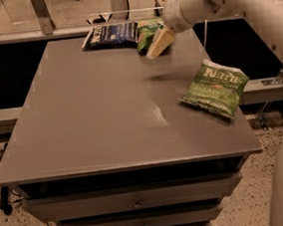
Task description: Move green rice chip bag near blue chip bag
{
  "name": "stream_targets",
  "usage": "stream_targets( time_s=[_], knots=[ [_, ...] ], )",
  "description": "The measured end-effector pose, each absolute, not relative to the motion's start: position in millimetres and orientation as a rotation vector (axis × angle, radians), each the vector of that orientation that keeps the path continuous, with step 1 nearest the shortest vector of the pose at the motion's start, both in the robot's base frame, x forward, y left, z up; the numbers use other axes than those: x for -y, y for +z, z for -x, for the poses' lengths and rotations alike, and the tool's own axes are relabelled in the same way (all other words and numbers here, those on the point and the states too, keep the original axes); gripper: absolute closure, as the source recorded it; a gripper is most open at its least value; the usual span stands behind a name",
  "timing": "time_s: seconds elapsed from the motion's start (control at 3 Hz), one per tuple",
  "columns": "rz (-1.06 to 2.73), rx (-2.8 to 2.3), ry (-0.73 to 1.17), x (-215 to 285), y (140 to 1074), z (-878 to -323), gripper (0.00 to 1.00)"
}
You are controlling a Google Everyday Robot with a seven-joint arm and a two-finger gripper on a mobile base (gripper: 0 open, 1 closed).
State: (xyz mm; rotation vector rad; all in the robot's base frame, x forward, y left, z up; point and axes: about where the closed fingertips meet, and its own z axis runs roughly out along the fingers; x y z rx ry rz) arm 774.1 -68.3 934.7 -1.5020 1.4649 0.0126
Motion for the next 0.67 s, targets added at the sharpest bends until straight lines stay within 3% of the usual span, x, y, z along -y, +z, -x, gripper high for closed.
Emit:
stream_targets(
  time_s=[0.67],
  knots=[
    [1.357, -1.469, 0.035, 125.7, 991.6, -650.3, 0.00]
  ],
)
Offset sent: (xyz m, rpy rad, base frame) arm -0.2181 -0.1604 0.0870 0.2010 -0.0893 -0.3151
